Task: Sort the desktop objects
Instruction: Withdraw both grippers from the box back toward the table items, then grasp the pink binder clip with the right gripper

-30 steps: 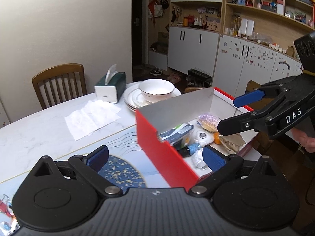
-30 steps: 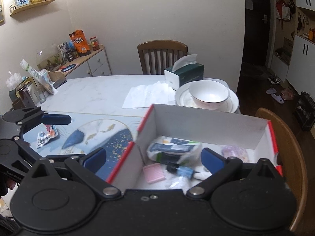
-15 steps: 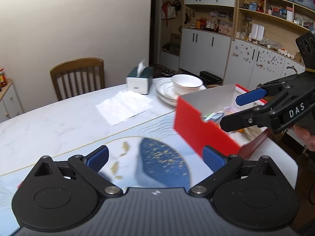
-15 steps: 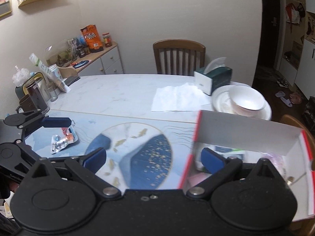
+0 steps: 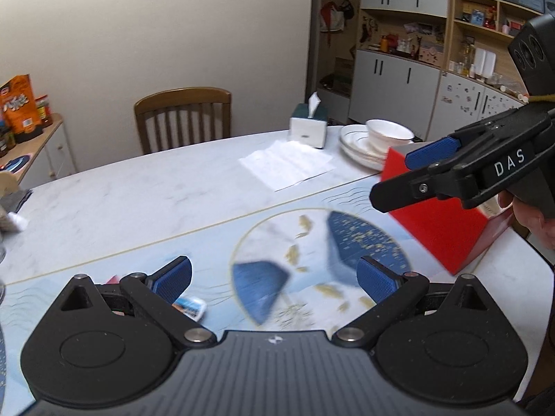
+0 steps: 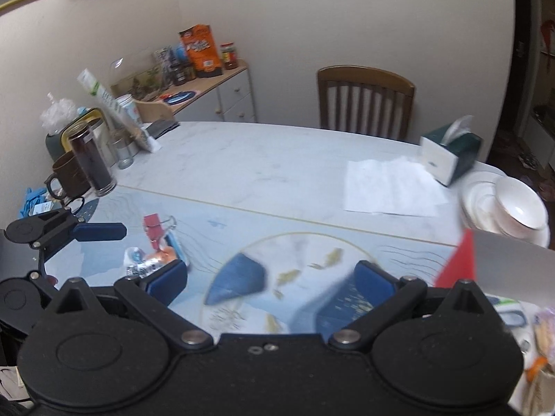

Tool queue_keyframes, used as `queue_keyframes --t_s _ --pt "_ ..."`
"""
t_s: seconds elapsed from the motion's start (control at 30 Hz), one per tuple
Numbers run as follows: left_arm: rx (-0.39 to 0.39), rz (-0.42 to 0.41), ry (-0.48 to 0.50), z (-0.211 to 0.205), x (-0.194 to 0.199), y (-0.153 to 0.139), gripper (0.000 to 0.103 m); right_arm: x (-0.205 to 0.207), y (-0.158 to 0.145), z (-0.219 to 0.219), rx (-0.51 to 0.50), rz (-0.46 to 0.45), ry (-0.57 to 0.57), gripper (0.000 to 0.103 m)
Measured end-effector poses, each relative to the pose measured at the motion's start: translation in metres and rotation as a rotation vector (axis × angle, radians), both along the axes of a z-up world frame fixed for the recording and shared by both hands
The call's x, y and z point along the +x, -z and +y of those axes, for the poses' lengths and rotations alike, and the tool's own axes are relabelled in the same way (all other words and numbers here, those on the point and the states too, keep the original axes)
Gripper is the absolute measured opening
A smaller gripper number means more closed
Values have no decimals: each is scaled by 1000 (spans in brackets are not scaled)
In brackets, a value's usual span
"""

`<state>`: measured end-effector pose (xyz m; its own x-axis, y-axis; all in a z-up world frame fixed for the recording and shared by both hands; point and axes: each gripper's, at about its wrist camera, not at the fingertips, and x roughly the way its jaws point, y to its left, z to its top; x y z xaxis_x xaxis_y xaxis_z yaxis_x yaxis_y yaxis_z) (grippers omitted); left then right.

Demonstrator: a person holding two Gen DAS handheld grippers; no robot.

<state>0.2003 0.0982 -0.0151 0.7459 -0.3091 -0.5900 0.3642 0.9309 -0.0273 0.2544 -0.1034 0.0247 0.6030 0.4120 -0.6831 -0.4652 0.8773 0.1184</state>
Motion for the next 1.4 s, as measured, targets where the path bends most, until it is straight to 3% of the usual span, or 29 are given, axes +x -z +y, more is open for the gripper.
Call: queue_keyframes --t_s 0.7,1.0,1.4 --pt "68 31 -64 86 12 58 102 47 37 144 -62 52 -162 102" --pt "101 59 6 91 33 86 102 72 64 190 -116 91 -223 98" --pt "87 120 -6 90 53 110 101 95 90 223 -138 147 -258 86"
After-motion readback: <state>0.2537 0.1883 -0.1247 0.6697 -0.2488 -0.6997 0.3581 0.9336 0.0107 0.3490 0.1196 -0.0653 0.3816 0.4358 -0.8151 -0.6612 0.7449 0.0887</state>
